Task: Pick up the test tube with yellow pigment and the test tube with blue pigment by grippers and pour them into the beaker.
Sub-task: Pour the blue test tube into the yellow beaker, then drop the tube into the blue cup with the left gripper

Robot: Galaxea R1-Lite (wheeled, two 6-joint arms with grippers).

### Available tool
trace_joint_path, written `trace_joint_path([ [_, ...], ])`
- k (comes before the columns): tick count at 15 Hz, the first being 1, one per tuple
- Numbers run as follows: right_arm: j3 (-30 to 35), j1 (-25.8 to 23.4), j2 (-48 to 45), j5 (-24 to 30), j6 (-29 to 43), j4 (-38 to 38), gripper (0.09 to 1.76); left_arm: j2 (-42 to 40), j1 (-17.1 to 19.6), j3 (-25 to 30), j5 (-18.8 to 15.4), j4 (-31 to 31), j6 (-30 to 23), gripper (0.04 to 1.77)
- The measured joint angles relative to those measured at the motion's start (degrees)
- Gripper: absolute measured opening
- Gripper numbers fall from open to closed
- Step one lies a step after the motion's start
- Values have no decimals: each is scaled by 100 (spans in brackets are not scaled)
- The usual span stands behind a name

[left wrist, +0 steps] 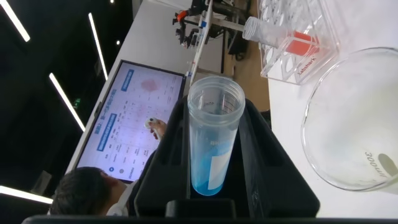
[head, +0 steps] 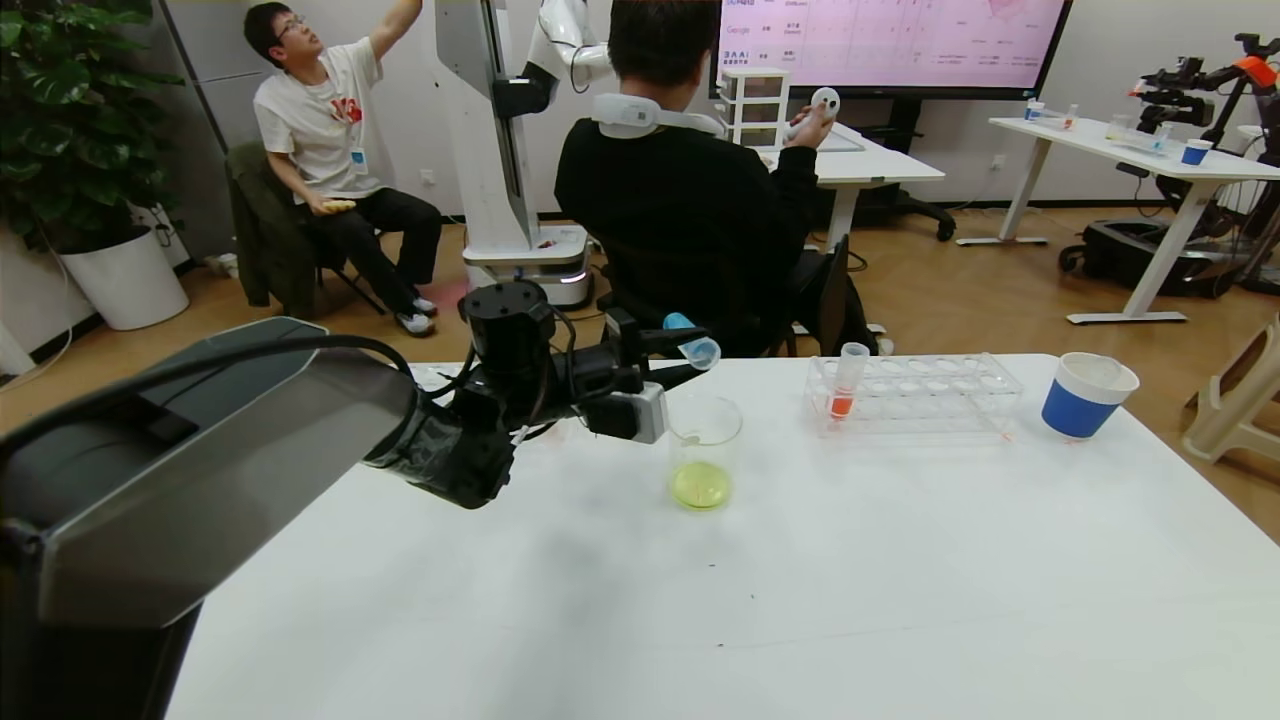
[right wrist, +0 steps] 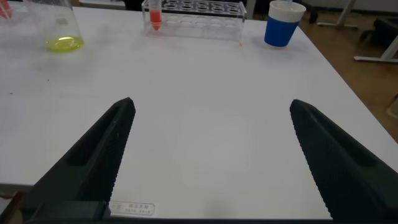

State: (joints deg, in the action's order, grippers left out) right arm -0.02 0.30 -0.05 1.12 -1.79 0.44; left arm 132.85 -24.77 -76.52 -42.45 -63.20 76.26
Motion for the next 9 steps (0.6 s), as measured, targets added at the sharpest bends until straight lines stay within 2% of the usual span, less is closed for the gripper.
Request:
trace_joint_path([
  [9,2,0,0,-2,-2,0,174,235,20,-123,-20,-15,909,50],
])
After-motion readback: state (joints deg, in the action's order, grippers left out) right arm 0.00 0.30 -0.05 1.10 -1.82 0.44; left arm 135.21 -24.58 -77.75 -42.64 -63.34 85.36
